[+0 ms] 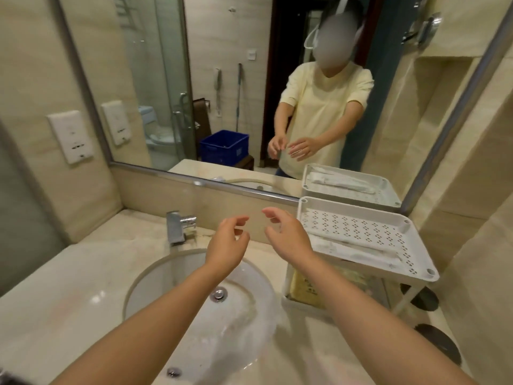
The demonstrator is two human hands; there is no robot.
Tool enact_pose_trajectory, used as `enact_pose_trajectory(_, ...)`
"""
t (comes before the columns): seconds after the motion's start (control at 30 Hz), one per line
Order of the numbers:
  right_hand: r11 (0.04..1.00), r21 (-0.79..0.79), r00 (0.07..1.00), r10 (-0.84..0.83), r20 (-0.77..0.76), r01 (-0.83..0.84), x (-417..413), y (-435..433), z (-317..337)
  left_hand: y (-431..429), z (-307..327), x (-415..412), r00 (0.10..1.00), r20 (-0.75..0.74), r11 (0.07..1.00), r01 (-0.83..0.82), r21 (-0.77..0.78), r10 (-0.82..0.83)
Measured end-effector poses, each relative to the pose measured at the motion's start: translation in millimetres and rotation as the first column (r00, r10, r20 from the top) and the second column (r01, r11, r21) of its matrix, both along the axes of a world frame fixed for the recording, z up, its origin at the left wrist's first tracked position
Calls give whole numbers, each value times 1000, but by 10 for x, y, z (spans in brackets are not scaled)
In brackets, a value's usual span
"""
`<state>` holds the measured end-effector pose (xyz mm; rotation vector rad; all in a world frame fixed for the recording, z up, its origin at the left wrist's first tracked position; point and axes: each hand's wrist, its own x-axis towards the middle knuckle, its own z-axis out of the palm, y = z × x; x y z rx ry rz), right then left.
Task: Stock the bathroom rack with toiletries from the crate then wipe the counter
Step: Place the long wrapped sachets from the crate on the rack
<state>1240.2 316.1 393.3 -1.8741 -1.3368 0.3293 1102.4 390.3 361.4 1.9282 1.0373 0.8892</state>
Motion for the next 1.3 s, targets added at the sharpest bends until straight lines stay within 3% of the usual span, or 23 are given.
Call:
enact_pose_trajectory(0.23,973,-55,975,222,-5,-222,-961,395,-144,143,-132,-1091,975,42,971,-211,-109,217)
enact_pose_trajectory(0.57,865,-174,881,471,-39,-470,-2721,689,-486,-89,-347,-3199,879,-103,869,-476,-138,465)
enact_pose_trajectory(0.87,675,-202,694,719,-32,-709,-4596,639,-671,-601,-487,-5015,708,-200,694,-705,-145,677)
enact_pose_trajectory(1.3,371,-215,384,923,-21,-903,-6862,-2,-852,-1864,-656,-6951,447,-254,416,-894,-168,858)
